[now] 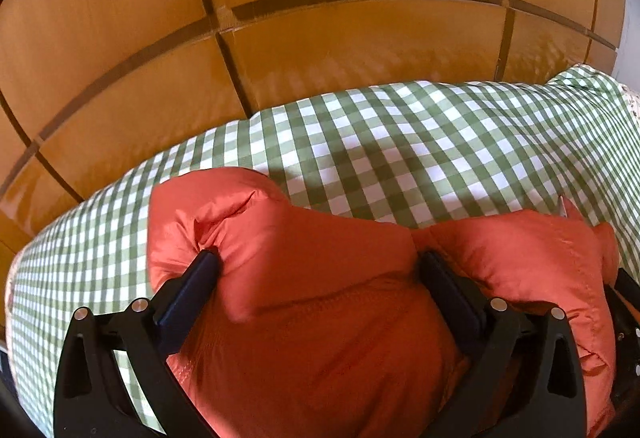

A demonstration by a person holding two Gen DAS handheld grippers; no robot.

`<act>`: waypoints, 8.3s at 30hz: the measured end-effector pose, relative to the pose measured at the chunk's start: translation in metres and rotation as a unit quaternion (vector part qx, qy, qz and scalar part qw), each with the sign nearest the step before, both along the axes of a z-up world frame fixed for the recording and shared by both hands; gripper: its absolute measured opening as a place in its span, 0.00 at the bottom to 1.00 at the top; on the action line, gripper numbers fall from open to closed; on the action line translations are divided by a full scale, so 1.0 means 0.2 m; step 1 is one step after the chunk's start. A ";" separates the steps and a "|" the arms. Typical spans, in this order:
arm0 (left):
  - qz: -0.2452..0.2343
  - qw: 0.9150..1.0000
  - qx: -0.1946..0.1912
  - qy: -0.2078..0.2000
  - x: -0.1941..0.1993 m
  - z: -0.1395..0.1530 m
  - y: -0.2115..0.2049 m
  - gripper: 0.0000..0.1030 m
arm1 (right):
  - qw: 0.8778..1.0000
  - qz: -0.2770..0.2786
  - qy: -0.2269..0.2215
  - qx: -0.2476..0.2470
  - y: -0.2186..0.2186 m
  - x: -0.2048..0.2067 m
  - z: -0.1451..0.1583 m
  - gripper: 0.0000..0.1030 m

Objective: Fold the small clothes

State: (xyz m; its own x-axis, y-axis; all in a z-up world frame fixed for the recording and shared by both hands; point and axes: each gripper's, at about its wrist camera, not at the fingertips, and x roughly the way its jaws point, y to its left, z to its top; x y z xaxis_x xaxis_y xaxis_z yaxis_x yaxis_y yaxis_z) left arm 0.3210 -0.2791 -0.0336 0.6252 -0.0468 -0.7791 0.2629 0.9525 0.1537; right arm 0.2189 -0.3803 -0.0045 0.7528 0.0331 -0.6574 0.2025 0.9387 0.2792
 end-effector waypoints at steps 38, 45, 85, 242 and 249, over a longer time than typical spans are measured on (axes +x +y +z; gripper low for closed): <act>0.037 0.950 -0.306 0.055 -0.76 -0.03 0.70 0.97 | 0.983 0.038 0.051 0.171 -0.18 -0.30 -0.09 0.98; -0.021 0.908 -0.390 0.152 -0.76 -0.14 0.73 0.97 | 0.952 0.091 0.095 0.275 -0.25 -0.25 -0.16 0.98; -0.062 0.965 -0.248 -0.051 -1.23 0.26 0.74 0.74 | 0.936 0.224 -0.018 0.270 0.35 -0.37 0.04 0.69; 0.215 0.959 -0.076 -0.171 -1.67 0.15 1.17 0.96 | 0.967 0.201 -0.073 -0.139 1.33 -0.75 0.18 0.98; 0.215 0.958 -0.078 -0.172 -1.68 0.15 1.18 0.96 | 0.967 0.202 -0.072 -0.139 1.33 -0.76 0.17 0.98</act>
State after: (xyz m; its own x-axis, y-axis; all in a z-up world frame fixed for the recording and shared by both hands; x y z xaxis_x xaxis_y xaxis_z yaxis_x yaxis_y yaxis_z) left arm -0.0143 -0.0436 -0.0035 0.8316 0.1726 -0.5279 -0.1987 0.9800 0.0074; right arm 0.0678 -0.1137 0.0305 0.7993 0.1806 -0.5731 -0.2186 0.9758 0.0025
